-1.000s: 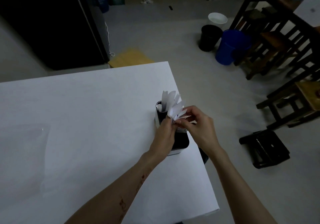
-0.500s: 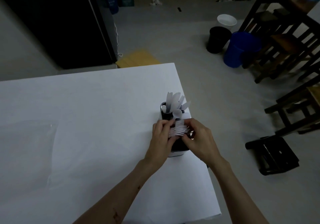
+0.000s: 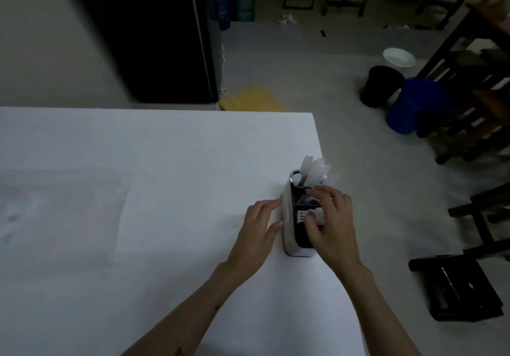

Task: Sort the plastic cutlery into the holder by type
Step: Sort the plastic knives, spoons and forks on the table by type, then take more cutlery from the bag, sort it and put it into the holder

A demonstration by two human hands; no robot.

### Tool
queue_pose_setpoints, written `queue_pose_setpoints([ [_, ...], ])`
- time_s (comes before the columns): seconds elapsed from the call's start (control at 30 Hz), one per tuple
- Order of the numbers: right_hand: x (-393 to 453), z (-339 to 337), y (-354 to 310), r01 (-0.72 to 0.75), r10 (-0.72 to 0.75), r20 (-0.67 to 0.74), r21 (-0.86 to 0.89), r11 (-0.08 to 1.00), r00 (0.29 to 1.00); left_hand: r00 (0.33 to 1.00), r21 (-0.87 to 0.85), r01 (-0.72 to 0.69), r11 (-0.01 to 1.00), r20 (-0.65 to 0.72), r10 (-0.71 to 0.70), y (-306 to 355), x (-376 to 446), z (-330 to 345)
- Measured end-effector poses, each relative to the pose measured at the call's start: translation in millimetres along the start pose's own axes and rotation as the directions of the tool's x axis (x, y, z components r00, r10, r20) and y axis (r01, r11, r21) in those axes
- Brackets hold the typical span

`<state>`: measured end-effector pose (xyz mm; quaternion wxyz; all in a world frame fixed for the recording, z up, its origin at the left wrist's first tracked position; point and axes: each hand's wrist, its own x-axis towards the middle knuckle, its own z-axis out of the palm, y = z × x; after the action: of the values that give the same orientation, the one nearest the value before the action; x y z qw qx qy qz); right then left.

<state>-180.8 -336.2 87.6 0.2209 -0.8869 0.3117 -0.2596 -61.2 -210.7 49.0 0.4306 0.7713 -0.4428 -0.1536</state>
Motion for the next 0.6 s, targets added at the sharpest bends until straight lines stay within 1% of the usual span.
queue_pose_setpoints([
  [0.1,7,28,-33,0.076,-0.076,0.001,0.033,0.997,0.997,0.984,0.034,0.129,0.991,-0.127,-0.123,-28,-21,-35],
  [0.17,6,49,-59,0.121,-0.123,0.027,0.067,0.99,0.992,0.954,0.057,0.235,0.97,-0.203,-0.219,-54,-37,-64],
  [0.23,0,73,-85,0.17,-0.179,0.07,0.119,0.978,0.981,0.913,0.092,0.362,0.928,-0.236,-0.333,-86,-54,-94],
  [0.33,-12,109,-118,0.195,-0.231,0.193,0.19,0.962,0.954,0.809,0.178,0.582,0.793,-0.218,-0.545,-138,-78,-138],
  [0.4,-21,132,-138,0.189,-0.246,0.293,0.21,0.959,0.924,0.74,0.269,0.671,0.691,-0.197,-0.643,-169,-92,-167],
  [0.43,-25,144,-148,0.175,-0.243,0.345,0.217,0.96,0.907,0.712,0.332,0.693,0.64,-0.176,-0.679,-183,-97,-181],
  [0.5,-32,165,-163,0.147,-0.232,0.427,0.222,0.964,0.874,0.671,0.464,0.689,0.556,-0.119,-0.732,-204,-106,-203],
  [0.53,-36,177,-171,0.136,-0.225,0.454,0.221,0.966,0.862,0.658,0.517,0.671,0.531,-0.085,-0.749,-215,-110,-213],
  [0.6,-43,192,-180,0.108,-0.203,0.502,0.212,0.971,0.841,0.652,0.58,0.618,0.53,-0.001,-0.759,-229,-119,-221],
])
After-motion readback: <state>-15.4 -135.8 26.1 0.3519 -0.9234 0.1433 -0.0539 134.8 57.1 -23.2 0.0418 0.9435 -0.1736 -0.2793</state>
